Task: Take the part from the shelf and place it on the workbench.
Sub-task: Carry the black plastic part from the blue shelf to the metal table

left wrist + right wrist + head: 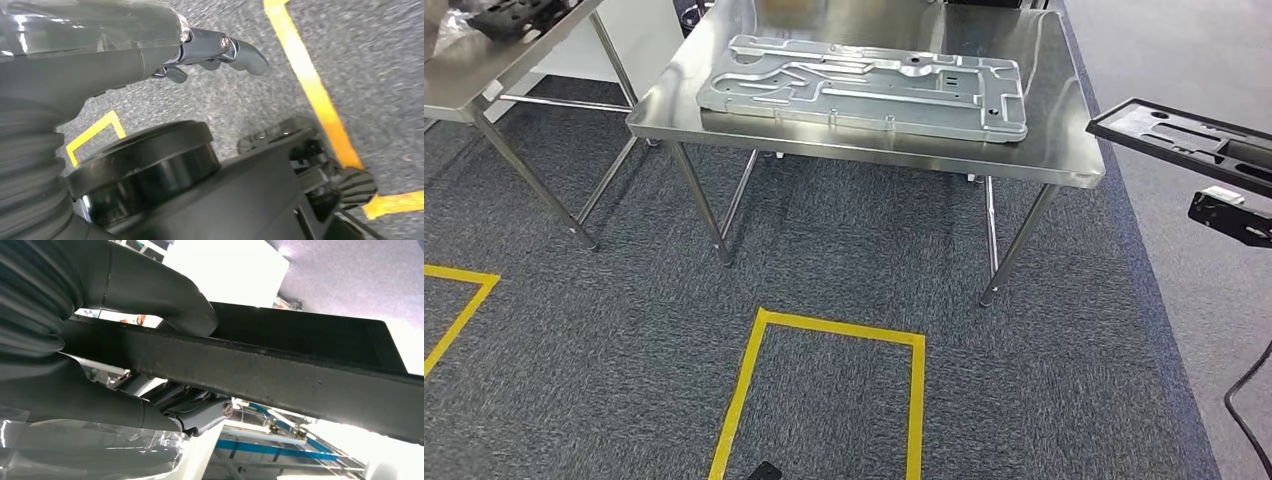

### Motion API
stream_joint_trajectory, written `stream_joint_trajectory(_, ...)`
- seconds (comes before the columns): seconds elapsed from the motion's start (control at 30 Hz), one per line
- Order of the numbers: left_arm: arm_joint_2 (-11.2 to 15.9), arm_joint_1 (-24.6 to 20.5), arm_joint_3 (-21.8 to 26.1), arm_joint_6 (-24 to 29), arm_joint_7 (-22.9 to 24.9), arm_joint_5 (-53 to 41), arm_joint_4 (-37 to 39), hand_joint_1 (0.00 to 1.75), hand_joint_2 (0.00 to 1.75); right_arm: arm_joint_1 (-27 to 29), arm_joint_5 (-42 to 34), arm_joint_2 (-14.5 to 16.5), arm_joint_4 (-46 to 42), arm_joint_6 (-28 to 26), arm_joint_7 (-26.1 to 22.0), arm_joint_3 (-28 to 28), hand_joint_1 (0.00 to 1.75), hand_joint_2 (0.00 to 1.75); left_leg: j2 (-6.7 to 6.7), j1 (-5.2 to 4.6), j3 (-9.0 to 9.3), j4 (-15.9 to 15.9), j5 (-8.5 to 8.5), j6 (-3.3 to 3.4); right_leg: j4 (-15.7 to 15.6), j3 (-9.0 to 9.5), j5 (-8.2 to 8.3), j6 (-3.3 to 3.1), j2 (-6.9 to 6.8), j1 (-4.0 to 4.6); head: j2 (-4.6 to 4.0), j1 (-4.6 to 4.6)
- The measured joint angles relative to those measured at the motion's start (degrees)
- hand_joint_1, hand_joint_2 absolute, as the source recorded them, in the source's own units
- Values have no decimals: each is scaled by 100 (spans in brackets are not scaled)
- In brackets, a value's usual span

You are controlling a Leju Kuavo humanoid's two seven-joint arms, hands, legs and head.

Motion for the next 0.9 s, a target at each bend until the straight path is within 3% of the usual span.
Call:
stream_joint_trajectory(0.03, 3, -2, 0, 3, -4, 9, 1, 0, 175, 15, 3, -15, -7, 3, -1, 0, 175, 175, 19, 0, 28, -1, -58, -47, -169, 88, -7, -53, -13, 22, 1, 0)
stream_joint_trajectory(0.1, 6, 4, 0, 16, -20, 50, 1, 0, 175, 52, 48, -32, -17, 32, 18, 1, 175, 175, 44, -9, 90, 2, -115, -126, -221, 151, -137, -212, 13, 48, 1, 0)
stream_joint_trajectory(0.17, 9, 2, -1, 29, -41, 88, 1, 0, 175, 48, 119, -36, -32, 103, 52, 1, 175, 175, 34, -2, 54, 202, -59, -182, -220, 253, -206, -314, 55, 33, 1, 2)
stream_joint_trajectory(0.23, 11, -12, -1, 28, -58, 89, 1, 0, 175, -47, 167, -15, -43, 228, 74, 1, 175, 175, -9, 16, -315, 822, 31, -237, -241, 402, -320, -383, 82, 34, 1, -1)
stream_joint_trajectory(0.27, 11, -11, -1, 20, -61, 85, 1, 0, 175, -105, 193, 8, -44, 318, 79, 2, 175, 175, -30, 24, -580, 1185, -15, -257, -260, 496, -391, -407, 97, 41, 1, -2)
stream_joint_trajectory(0.33, 11, -15, -1, -6, -57, 76, 1, 0, 175, -205, 252, 72, -44, 518, 65, 14, 175, 175, -51, 31, -1044, 1626, -394, -265, -309, 736, -556, -436, 128, 71, 0, -2)
stream_joint_trajectory(0.4, 11, -36, -3, -32, -41, 73, 1, 0, 175, -318, 302, 137, -44, 691, 23, 47, 175, 175, -63, 11, -1254, 1473, -734, -214, -351, 1019, -740, -454, 150, 111, 0, -1)
stream_joint_trajectory(0.43, 10, -42, -4, -42, -29, 74, 1, 0, 175, -394, 318, 175, -44, 755, 3, 69, 175, 175, -72, -12, -1284, 1205, -661, -152, -373, 1174, -840, -461, 157, 141, 0, -1)
stream_joint_trajectory(0.47, 10, -40, -5, -47, -21, 77, 1, 0, 175, -463, 331, 229, -43, 811, -13, 91, 175, 175, -93, -48, -1289, 851, -323, -63, -405, 1324, -941, -469, 162, 167, 0, -1)
stream_joint_trajectory(0.53, 24, -17, -4, -36, -15, 92, 2, 0, 175, -590, 362, 345, -2, 892, -19, 154, 175, 175, -197, -142, -1234, 239, 716, 122, -513, 1632, -1130, -448, 197, 212, 0, 2)
stream_joint_trajectory(0.57, 28, -12, -4, -21, -15, 98, 2, 0, 175, -635, 382, 408, 22, 931, -11, 189, 175, 175, -227, -176, -1156, 62, 1042, 173, -577, 1782, -1187, -432, 220, 215, 0, 4)
stream_joint_trajectory(0.6, 31, -10, -3, -5, -15, 106, 2, 0, 175, -690, 403, 460, 49, 959, 0, 225, 175, 175, -247, -200, -1061, -22, 1140, 193, -572, 1887, -1173, -403, 243, 216, 0, 6)
stream_joint_trajectory(0.63, 21, -16, -4, 10, -16, 108, 1, 0, 175, -749, 420, 529, 58, 972, 14, 256, 175, 175, -224, -200, -921, -64, 1027, 201, -465, 1889, -1083, -376, 261, 210, 1, -4)
stream_joint_trajectory(0.67, 13, -21, -4, 27, -21, 110, 1, 0, 175, -812, 436, 579, 70, 982, 31, 280, 175, 175, -209, -197, -786, -139, 945, 196, -160, 1784, -919, -352, 246, 196, 1, -8)
stream_joint_trajectory(0.73, 5, -24, -4, 62, -41, 139, 1, 0, 175, -972, 460, 687, 120, 976, 73, 343, 175, 175, -190, -172, -522, -238, 812, 218, 706, 1252, -663, -295, 184, 173, 2, -24)
stream_joint_trajectory(0.77, 5, -19, -4, 80, -55, 164, 1, 0, 175, -1034, 472, 730, 162, 976, 96, 380, 175, 175, -185, -151, -395, -273, 726, 218, 1081, 948, -718, -269, 146, 161, 1, -25)
stream_joint_trajectory(0.83, 2, 15, -3, 104, -91, 213, 1, 0, 175, -1093, 487, 829, 262, 982, 121, 465, 175, 175, -198, -113, -137, -295, 536, 203, 1357, 454, -1212, -212, 120, 147, 2, -26)
stream_joint_trajectory(0.87, -4, 35, -4, 110, -107, 220, 1, 0, 175, -1096, 489, 878, 307, 987, 125, 501, 175, 175, -208, -95, 0, -299, 432, 188, 1300, 276, -1512, -190, 112, 134, 1, -26)
stream_joint_trajectory(0.9, -10, 51, -4, 115, -122, 228, 1, 0, 175, -1099, 490, 929, 348, 992, 125, 532, 175, 175, -217, -80, 130, -299, 333, 172, 1142, 140, -1705, -174, 100, 120, 1, -26)
